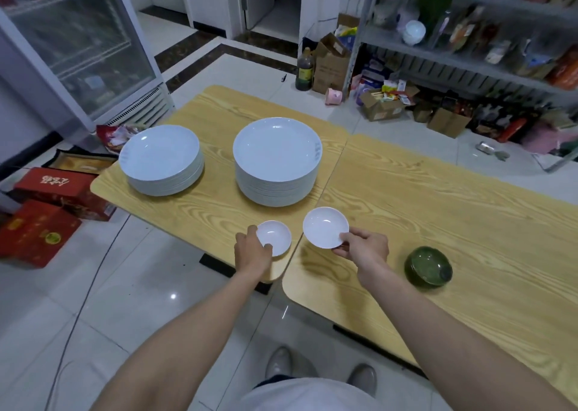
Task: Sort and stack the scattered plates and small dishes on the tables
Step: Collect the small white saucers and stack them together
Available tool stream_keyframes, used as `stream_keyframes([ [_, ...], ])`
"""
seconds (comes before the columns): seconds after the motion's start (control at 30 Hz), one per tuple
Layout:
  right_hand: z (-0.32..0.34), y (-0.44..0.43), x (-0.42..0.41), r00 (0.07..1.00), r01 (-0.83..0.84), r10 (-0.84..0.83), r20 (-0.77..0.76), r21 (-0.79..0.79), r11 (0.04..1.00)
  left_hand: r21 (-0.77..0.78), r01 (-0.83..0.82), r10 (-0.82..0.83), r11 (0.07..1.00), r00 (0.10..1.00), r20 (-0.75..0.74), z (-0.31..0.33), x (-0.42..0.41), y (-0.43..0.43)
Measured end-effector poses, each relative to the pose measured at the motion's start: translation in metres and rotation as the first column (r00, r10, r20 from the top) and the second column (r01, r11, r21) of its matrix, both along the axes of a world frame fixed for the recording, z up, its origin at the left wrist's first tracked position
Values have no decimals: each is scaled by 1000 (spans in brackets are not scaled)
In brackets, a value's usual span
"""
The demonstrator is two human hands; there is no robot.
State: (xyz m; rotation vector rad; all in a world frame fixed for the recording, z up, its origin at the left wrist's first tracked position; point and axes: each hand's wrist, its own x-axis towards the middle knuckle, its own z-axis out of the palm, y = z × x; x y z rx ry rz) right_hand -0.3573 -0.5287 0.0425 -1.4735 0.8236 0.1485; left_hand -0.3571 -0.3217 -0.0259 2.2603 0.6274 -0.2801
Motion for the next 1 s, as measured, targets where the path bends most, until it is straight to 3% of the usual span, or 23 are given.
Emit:
stream_keyframes([
  [0.4, -15, -3, 5, 998, 56, -56, -36, -6, 998, -321, -236, 260, 917, 965, 34, -19, 12, 6],
  [0.63, -3, -26, 6, 994, 111, -111, 22, 33, 993, -478, -161, 234, 863, 967, 98, 7, 15, -28],
  [1.0, 32, -150, -25, 956, 229, -245, 161, 115, 967, -553, 43, 98, 832, 970, 222, 65, -4, -171],
])
